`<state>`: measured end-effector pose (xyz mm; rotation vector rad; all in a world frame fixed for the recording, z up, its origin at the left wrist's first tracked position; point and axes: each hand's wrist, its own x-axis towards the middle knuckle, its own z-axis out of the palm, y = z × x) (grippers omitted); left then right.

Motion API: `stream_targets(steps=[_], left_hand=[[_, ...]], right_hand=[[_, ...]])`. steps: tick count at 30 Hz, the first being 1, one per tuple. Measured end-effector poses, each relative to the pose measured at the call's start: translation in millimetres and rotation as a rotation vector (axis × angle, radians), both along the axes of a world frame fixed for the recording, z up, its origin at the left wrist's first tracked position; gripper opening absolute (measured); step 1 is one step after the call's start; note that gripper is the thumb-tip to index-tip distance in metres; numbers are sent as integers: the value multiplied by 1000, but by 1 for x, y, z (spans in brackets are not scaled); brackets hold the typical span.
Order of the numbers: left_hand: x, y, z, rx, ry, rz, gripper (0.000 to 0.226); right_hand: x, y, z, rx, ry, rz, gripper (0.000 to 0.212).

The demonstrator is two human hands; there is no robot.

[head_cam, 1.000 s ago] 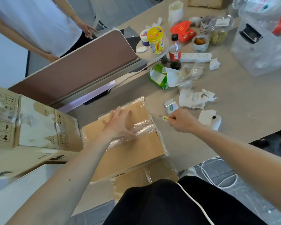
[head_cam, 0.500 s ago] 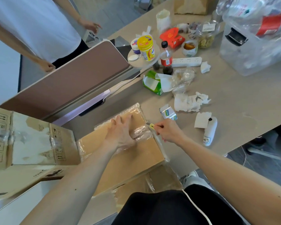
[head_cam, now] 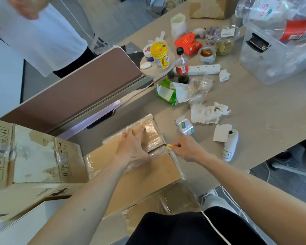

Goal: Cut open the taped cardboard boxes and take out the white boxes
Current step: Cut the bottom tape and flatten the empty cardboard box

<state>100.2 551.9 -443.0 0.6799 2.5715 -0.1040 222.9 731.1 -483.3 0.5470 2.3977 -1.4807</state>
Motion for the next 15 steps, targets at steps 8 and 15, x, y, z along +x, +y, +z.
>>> stream_targets(steps=[8, 15], left_hand=[[-3, 0, 3, -16, -27, 14, 108], [-4, -3, 2, -12, -26, 2, 108]], right_hand=[[34, 3, 10, -65, -104, 7, 38], [40, 12, 18, 17, -85, 3, 38]])
